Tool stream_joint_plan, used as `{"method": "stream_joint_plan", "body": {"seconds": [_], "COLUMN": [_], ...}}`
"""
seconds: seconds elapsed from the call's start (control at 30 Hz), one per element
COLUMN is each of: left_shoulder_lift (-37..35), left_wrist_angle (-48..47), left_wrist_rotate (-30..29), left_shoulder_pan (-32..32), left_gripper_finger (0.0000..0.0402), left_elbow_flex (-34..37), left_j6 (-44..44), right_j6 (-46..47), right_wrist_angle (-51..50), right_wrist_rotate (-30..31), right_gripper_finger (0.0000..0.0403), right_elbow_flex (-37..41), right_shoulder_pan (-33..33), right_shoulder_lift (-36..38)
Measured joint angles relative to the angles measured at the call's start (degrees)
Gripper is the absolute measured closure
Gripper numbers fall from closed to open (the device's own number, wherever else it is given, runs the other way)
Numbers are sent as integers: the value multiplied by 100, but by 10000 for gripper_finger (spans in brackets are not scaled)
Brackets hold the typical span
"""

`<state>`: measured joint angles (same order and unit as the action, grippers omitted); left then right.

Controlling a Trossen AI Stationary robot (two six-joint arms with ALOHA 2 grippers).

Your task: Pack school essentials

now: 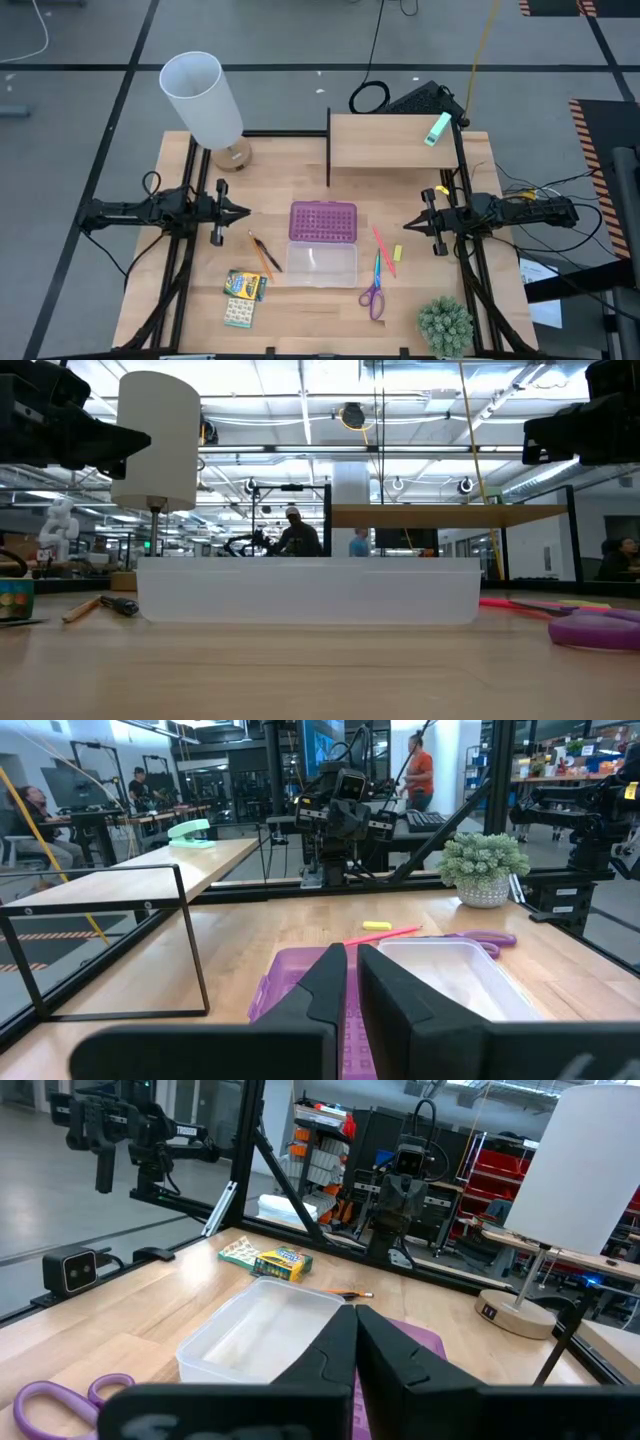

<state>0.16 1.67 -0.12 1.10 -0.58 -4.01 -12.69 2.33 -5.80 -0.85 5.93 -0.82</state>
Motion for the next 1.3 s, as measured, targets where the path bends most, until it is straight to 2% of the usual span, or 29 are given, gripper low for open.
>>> {"method": "stream_joint_plan", "body": {"seconds": [1.2,1.3], "left_shoulder_lift": [-2,0], "left_wrist_angle": [0,0], "left_wrist_rotate": [0,1], "left_shoulder_pan": [-1,-1], "left_gripper_finger": [369,369], "left_elbow_flex": [0,0], "left_j6": [-2,-1], "right_j6": [6,409], "right_wrist_angle": [90,92], "right_wrist_rotate": [-20,9], "right_gripper_finger": [403,403], "right_elbow_flex": [1,-2], "right_shoulder_pan": [0,0], "right_shoulder_lift": [0,-2]}}
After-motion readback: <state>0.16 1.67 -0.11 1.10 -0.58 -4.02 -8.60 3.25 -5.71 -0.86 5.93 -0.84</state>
